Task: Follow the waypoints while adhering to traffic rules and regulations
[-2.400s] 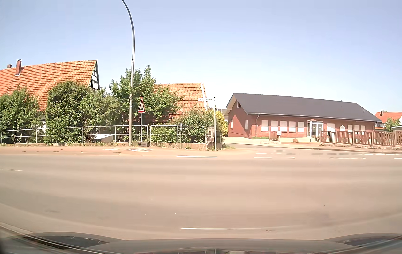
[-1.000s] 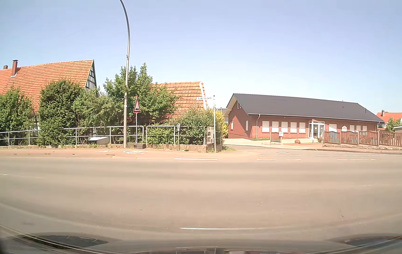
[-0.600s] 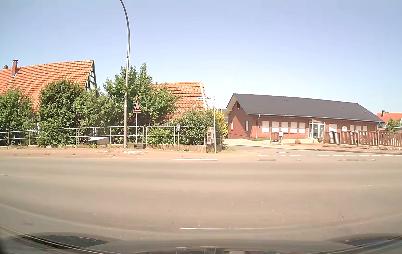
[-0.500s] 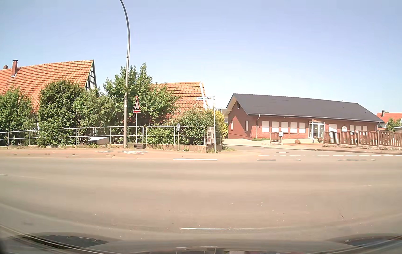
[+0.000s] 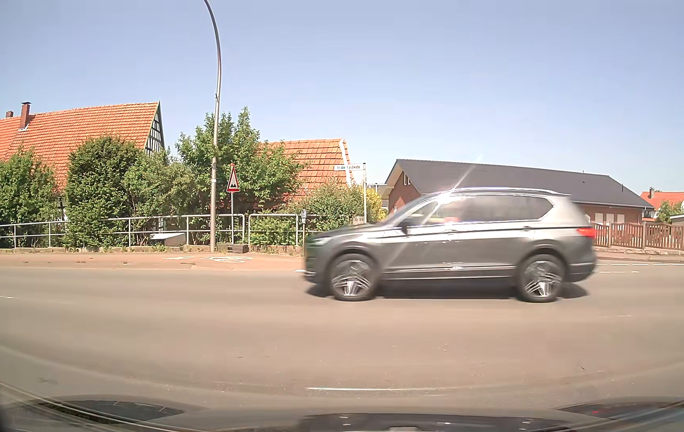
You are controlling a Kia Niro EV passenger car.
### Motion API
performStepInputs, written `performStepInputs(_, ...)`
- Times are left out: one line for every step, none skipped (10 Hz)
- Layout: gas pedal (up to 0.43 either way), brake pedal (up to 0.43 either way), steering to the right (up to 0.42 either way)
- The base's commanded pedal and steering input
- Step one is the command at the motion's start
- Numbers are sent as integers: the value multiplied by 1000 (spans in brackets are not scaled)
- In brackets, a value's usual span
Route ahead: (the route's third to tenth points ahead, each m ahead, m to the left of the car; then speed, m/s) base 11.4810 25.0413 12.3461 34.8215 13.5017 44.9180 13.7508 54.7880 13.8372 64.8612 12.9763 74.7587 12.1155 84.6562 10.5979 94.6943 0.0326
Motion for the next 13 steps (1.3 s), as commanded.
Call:
performStepInputs(0, 280, -8)
performStepInputs(0, 287, -8)
performStepInputs(0, 287, -8)
performStepInputs(0, 287, -8)
performStepInputs(0, 287, -8)
performStepInputs(0, 287, -8)
performStepInputs(0, 287, -8)
performStepInputs(0, 280, -8)
performStepInputs(0, 287, -8)
performStepInputs(0, 287, -8)
performStepInputs(0, 287, -8)
performStepInputs(0, 287, -8)
performStepInputs(0, 287, -8)
